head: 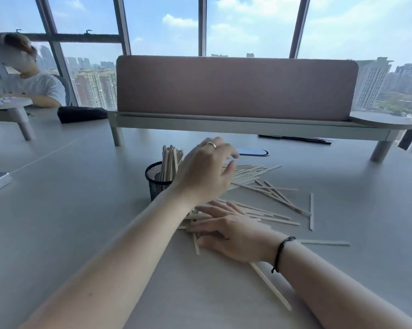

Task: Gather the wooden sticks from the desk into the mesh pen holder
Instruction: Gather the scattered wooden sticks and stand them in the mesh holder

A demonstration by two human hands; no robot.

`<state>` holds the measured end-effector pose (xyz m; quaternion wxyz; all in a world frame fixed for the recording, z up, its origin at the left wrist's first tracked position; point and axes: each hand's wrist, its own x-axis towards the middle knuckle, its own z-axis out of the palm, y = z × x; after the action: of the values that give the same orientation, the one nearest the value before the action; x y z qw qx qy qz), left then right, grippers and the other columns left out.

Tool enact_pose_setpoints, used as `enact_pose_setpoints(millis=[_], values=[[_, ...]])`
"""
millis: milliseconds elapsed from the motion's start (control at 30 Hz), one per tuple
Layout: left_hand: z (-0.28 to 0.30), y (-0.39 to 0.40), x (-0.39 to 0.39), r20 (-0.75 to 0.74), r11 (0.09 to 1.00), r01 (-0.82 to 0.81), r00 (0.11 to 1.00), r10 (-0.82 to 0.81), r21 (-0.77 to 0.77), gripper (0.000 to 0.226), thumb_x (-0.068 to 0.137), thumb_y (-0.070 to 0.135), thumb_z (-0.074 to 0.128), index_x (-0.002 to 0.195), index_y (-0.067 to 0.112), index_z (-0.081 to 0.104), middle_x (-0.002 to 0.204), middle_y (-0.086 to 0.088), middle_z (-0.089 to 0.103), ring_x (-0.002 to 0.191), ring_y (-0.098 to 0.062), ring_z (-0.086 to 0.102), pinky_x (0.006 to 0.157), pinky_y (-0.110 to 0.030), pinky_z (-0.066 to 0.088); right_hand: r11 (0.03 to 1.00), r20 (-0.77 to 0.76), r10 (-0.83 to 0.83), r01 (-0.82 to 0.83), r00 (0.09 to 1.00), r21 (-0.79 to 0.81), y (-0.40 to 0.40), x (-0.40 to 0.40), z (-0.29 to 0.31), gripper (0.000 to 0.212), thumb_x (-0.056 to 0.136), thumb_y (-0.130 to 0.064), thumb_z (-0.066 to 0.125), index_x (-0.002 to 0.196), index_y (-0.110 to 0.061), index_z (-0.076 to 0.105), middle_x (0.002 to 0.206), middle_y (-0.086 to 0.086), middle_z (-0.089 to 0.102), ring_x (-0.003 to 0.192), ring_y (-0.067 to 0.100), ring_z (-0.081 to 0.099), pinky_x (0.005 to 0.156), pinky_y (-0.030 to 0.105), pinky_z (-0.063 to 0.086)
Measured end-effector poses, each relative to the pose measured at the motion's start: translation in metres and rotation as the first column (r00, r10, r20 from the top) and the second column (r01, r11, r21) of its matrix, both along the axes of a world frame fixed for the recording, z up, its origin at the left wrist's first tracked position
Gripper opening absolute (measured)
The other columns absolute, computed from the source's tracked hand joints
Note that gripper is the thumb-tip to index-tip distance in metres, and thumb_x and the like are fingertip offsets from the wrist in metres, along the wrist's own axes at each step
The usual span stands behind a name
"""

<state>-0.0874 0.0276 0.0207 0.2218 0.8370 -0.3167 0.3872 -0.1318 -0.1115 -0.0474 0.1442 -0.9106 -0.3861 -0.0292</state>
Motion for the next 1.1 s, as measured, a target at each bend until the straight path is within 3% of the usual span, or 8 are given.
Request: enact_pose_setpoints(millis=[67,167,433,567,633,767,900,1100], values=[[-0.017,-0.008,-0.003,-0.107,0.995,0.104,0.989,-0.103,0.009,0.014,0.093,0.015,0.062,0.104,0.012,0.07,0.098,-0.002,0.068,0.092,-0.018,0.064,0.076,-0.035,0.055,0.999,0.042,0.032,-0.033,0.999,0.023,0.003,0.0,-0.003,0.038,0.098,-0.05,0.049,0.136,-0.053,0.051,0.152,-0.015,0.044,0.145,0.01,0.017,0.123,0.039,0.01],[-0.042,-0.01,0.001,-0.291,0.988,0.149,0.945,-0.152,-0.031,0.016,0.097,0.018,0.06,0.109,0.016,0.069,0.106,0.002,0.068,0.098,-0.014,0.065,0.081,-0.038,0.056,0.999,0.114,-0.005,0.001,0.993,0.041,-0.005,0.006,-0.002,0.036,0.094,-0.058,0.045,0.129,-0.05,0.053,0.14,-0.006,0.058,0.14,0.021,0.027,0.121,0.05,0.017],[-0.058,0.001,0.0,-0.549,0.996,0.078,0.831,-0.095,-0.054,0.025,0.103,0.038,0.05,0.124,0.029,0.061,0.123,0.008,0.065,0.114,-0.013,0.061,0.094,-0.039,0.051,0.964,0.171,-0.257,0.264,0.951,-0.016,-0.043,0.034,-0.005,0.09,0.078,-0.089,0.018,0.144,-0.036,0.047,0.155,-0.002,0.042,0.15,0.021,0.022,0.122,0.044,0.015],[-0.059,0.0,-0.006,-0.567,0.996,0.037,0.824,0.018,0.085,0.036,0.103,0.049,0.043,0.135,0.034,0.052,0.138,0.011,0.056,0.123,-0.015,0.055,0.091,-0.039,0.052,0.896,0.138,-0.444,0.442,0.885,0.048,-0.058,0.039,0.004,0.088,0.074,-0.088,0.022,0.146,-0.042,0.042,0.147,-0.008,0.048,0.144,0.016,0.032,0.12,0.043,0.016],[-0.063,0.001,-0.004,-0.577,0.976,0.003,0.807,0.127,0.218,0.048,0.101,0.059,0.036,0.142,0.034,0.045,0.147,0.009,0.049,0.136,-0.017,0.045,0.104,-0.041,0.044,0.845,0.115,-0.535,0.534,0.837,0.042,-0.073,0.042,0.007,0.095,0.069,-0.094,0.015,0.145,-0.043,0.041,0.149,-0.008,0.046,0.143,0.016,0.033,0.119,0.048,0.018],[-0.074,0.006,0.004,-0.596,0.921,-0.052,0.748,0.292,0.386,0.075,0.092,0.076,0.018,0.15,0.032,0.037,0.161,0.003,0.035,0.151,-0.023,0.022,0.123,-0.048,0.017,0.658,-0.021,-0.751,0.747,0.66,-0.091,-0.117,0.046,0.003,0.087,0.077,-0.089,0.022,0.151,-0.043,0.025,0.16,0.004,0.031,0.151,0.024,0.015,0.119,0.058,0.009],[-0.075,0.013,0.011,-0.606,0.922,-0.087,0.73,0.317,0.378,0.096,0.078,0.089,0.002,0.15,0.036,0.035,0.163,0.003,0.032,0.153,-0.023,0.018,0.122,-0.056,0.012,0.534,-0.185,-0.841,0.833,0.508,-0.143,-0.139,0.035,0.003,0.089,0.08,-0.089,0.019,0.155,-0.041,0.018,0.166,0.008,0.017,0.154,0.026,0.003,0.12,0.06,0.001],[-0.076,0.013,0.006,-0.685,0.917,-0.042,0.651,0.327,0.397,0.113,0.06,0.1,-0.006,0.152,0.044,0.026,0.168,0.0,0.019,0.156,-0.023,0.006,0.124,-0.055,0.004,0.615,-0.156,-0.788,0.776,0.596,-0.143,-0.124,0.033,0.0,0.089,0.08,-0.089,0.019,0.154,-0.038,0.02,0.164,0.004,0.021,0.153,0.02,0.008,0.12,0.055,0.004]])
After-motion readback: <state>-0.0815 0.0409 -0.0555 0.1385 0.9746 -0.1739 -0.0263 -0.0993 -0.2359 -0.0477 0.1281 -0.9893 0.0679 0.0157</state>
